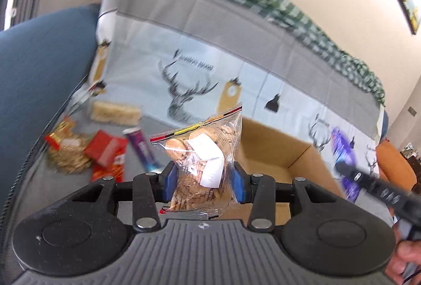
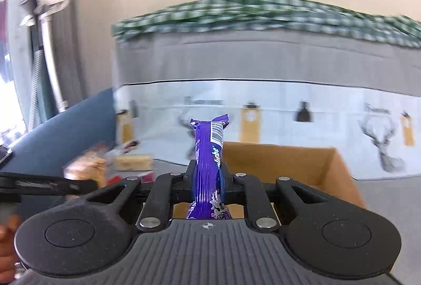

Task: Organize snacks
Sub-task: 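Carry the cookie bag and purple bar over the cardboard box with both tools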

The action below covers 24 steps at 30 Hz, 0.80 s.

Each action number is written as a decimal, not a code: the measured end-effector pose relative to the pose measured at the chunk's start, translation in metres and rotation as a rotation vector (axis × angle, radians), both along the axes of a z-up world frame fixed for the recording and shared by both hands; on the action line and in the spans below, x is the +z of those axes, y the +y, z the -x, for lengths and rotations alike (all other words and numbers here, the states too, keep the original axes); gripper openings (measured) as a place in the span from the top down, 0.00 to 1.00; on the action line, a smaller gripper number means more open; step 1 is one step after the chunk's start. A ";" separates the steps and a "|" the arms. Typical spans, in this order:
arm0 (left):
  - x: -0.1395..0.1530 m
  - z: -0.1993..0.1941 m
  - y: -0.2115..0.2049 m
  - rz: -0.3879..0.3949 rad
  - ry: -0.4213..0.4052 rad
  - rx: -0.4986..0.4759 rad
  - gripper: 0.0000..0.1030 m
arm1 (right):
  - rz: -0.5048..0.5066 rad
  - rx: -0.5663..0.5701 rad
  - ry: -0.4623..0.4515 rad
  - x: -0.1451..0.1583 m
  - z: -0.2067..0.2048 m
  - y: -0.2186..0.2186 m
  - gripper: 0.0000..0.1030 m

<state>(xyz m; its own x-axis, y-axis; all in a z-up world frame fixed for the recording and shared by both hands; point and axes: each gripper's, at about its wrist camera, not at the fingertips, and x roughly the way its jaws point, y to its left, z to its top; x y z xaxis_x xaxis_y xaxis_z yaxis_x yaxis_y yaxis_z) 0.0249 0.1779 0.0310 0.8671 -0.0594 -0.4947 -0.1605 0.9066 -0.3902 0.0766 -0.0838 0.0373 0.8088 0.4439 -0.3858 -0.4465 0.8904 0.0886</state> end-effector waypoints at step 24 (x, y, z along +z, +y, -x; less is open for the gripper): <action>-0.006 -0.044 -0.101 -0.011 -0.099 -0.217 0.54 | 0.047 -0.190 0.067 -0.038 -0.021 -0.091 0.84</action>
<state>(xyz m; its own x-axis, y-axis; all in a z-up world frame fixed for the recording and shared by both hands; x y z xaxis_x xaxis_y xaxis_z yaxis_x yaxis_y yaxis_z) 0.0691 0.0771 0.0246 0.8788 -0.2447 -0.4097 0.0769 0.9199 -0.3846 0.0977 -0.1747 -0.0002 0.8482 0.2661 -0.4580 -0.2645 0.9619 0.0691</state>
